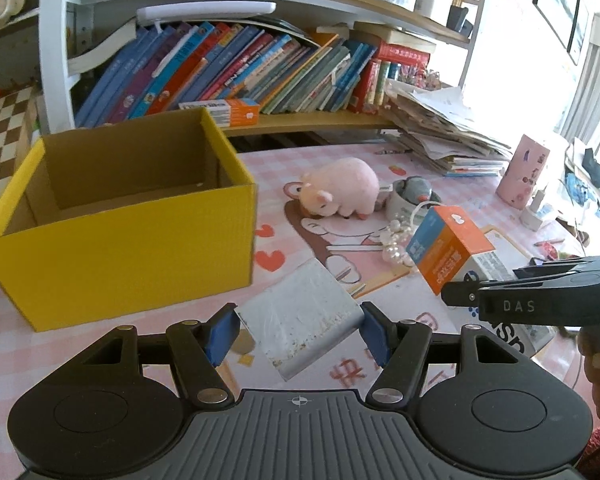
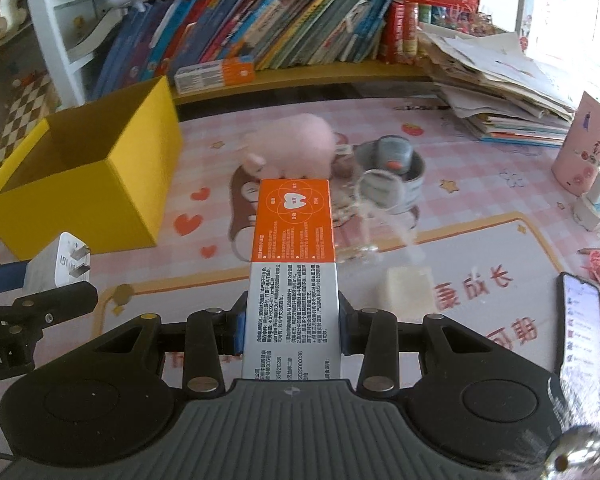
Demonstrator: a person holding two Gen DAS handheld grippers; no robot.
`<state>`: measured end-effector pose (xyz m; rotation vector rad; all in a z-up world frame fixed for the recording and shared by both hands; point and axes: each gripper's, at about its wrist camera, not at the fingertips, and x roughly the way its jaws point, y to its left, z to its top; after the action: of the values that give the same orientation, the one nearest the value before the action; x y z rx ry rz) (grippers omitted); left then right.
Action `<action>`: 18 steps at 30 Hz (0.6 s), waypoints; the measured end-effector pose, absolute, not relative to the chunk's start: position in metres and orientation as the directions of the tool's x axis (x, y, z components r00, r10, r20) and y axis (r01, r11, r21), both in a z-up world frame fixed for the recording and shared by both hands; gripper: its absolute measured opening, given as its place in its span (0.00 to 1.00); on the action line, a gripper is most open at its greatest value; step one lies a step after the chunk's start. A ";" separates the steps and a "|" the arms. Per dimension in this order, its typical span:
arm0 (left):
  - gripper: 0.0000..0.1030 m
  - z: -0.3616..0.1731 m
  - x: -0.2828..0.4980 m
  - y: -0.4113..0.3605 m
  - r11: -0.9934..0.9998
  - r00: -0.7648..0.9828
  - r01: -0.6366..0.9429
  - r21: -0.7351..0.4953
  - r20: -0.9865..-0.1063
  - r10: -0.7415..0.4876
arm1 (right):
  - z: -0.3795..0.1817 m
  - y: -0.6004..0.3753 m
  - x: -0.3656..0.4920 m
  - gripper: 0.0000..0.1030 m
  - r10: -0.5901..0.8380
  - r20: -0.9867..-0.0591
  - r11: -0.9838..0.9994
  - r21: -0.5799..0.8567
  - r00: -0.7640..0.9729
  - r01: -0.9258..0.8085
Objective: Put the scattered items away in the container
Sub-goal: 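Carry the charger in the left tool and toothpaste box in the right tool over the yellow box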
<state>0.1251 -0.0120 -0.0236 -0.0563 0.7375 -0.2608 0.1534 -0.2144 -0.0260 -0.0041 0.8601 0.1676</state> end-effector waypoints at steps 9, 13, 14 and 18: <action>0.63 -0.022 0.115 0.021 0.963 0.718 0.227 -0.143 -0.643 -0.265 | -0.026 -0.177 0.143 0.36 0.153 -0.750 0.984 0.058 0.643 -0.168; 0.63 -0.016 0.112 0.032 0.962 0.733 0.231 -0.145 -0.625 -0.270 | -0.021 -0.159 0.139 0.36 0.167 -0.732 0.979 0.041 0.661 -0.201; 0.63 -0.014 0.112 0.035 0.962 0.739 0.232 -0.144 -0.618 -0.270 | -0.019 -0.154 0.138 0.36 0.172 -0.725 0.976 0.035 0.667 -0.213; 0.63 -0.004 0.111 0.047 0.963 0.763 0.228 -0.145 -0.588 -0.269 | -0.010 -0.135 0.137 0.36 0.195 -0.700 0.963 0.003 0.687 -0.271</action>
<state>0.1107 0.0473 -0.0039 -0.0665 0.6489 -0.2705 0.1370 -0.1354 -0.0100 -0.1039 0.7705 0.2615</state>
